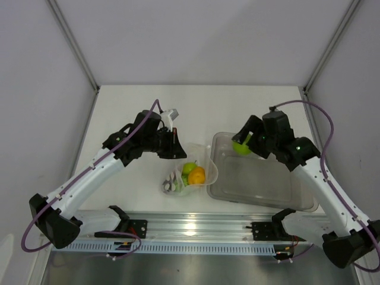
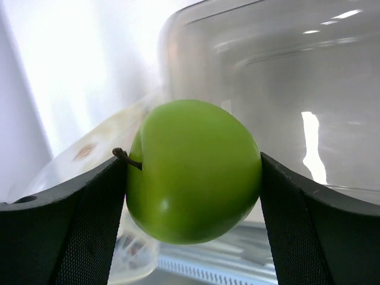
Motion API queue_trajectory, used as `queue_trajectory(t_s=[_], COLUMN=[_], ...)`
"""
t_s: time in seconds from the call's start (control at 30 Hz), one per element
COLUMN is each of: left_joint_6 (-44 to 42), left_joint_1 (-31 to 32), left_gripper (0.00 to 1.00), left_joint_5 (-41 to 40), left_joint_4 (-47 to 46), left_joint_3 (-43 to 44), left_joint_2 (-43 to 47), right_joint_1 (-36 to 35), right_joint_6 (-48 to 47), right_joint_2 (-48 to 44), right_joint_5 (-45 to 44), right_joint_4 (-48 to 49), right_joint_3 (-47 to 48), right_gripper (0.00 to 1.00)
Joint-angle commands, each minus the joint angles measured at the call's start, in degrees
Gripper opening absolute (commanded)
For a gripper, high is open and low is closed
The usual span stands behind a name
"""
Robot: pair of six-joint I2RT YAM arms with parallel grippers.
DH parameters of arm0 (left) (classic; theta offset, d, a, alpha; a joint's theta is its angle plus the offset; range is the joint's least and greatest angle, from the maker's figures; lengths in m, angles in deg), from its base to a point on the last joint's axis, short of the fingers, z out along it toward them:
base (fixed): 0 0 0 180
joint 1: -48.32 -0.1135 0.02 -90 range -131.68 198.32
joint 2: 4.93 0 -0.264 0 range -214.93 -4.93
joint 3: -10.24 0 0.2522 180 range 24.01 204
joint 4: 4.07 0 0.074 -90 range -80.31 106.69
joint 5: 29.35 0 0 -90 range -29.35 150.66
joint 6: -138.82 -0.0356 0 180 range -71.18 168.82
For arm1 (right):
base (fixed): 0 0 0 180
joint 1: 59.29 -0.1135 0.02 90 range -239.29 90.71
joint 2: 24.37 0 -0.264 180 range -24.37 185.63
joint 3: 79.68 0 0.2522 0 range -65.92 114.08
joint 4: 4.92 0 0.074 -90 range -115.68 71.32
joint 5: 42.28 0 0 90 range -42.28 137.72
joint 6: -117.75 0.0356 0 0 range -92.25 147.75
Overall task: Place the food in the zip-top bag and seal the zipper
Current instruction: Place the fake fruit in the zipper food storage bag.
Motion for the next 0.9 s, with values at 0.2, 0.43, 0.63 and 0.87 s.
queue_trajectory(t_s=[0.2, 0.43, 0.63, 0.87], left_joint_6=[1.1, 1.1, 0.9, 1.0], left_joint_1=[0.2, 0.3, 0.2, 0.3], left_gripper=[0.01, 0.01, 0.01, 0.01], left_joint_5=[-0.2, -0.4, -0.6, -0.5], left_joint_4=[-2.2, -2.1, -1.9, -2.2], left_joint_3=[0.0, -0.2, 0.1, 0.6], left_joint_2=[1.2, 0.8, 0.5, 0.0], right_joint_1=[-25.5, -36.6, -40.4, -41.5], right_joint_6=[-0.1, -0.6, 0.0, -0.6], right_joint_2=[12.4, 20.4, 22.0, 21.1], right_joint_5=[-6.5, -12.5, -17.9, -18.2], right_joint_4=[1.8, -0.8, -4.9, -6.1], right_joint_3=[20.1, 27.8, 29.2, 27.6], right_gripper=[0.0, 0.0, 0.0, 0.13])
